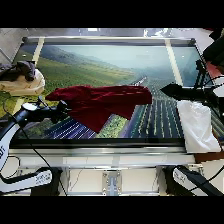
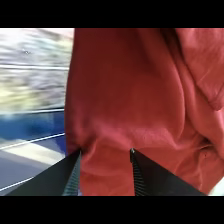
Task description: Fold the shirts.
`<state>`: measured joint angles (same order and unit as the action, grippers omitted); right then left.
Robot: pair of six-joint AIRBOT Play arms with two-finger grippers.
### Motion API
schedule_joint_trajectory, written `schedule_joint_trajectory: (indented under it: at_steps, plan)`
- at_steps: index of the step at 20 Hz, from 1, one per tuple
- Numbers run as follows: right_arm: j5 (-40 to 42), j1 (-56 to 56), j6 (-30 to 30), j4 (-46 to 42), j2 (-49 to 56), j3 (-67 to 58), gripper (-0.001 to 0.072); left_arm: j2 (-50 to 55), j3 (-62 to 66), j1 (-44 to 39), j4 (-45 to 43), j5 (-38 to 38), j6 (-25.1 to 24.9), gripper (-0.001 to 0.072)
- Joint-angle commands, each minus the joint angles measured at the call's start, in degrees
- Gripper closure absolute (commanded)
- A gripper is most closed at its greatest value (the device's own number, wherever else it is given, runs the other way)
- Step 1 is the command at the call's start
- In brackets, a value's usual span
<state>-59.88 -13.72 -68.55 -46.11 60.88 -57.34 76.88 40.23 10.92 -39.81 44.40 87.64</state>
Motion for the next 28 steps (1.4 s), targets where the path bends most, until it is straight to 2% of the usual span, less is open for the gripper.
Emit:
schedule_joint_trajectory:
  at_steps: [1,7,11,18,21,22,23,25,28]
  plan:
    - [0.3,0.3,0.3,1.3,-0.5,0.3,0.0267,1.7,-0.1,0.2,2.2,2.2,-3.1,0.0328]
    - [0.3,0.3,0.3,1.2,-0.5,0.4,0.0268,-0.5,-0.1,4.1,-0.7,9.2,-3.1,0.0327]
    - [0.6,0.3,0.3,1.2,-0.5,0.4,0.0267,-1.8,-0.2,4.0,-2.3,9.8,-3.2,0.0328]
    - [0.5,0.3,0.3,1.3,-0.5,0.4,0.0267,4.4,-0.2,-1.5,1.1,-0.9,-3.3,0.0329]
    - [1.1,0.3,0.3,0.4,-0.4,0.4,0.0268,5.0,-0.1,-2.9,4.6,-5.0,-3.3,0.0398]
    - [1.6,0.3,0.3,-0.3,-0.4,0.4,0.0268,5.0,0.0,-2.9,6.4,-5.5,-3.3,0.061]
    - [2.3,0.3,0.2,-1.2,-0.3,0.4,0.0268,5.0,0.0,-2.9,7.7,-5.8,-3.3,0.0694]
    - [3.0,0.3,-0.7,-2.3,0.1,0.5,0.0269,4.6,0.0,-2.8,8.6,-5.6,-3.3,0.0696]
    - [12.0,2.5,-9.2,-2.2,3.5,4.9,0.0268,2.5,0.0,-2.8,8.6,-4.8,-3.3,0.0695]
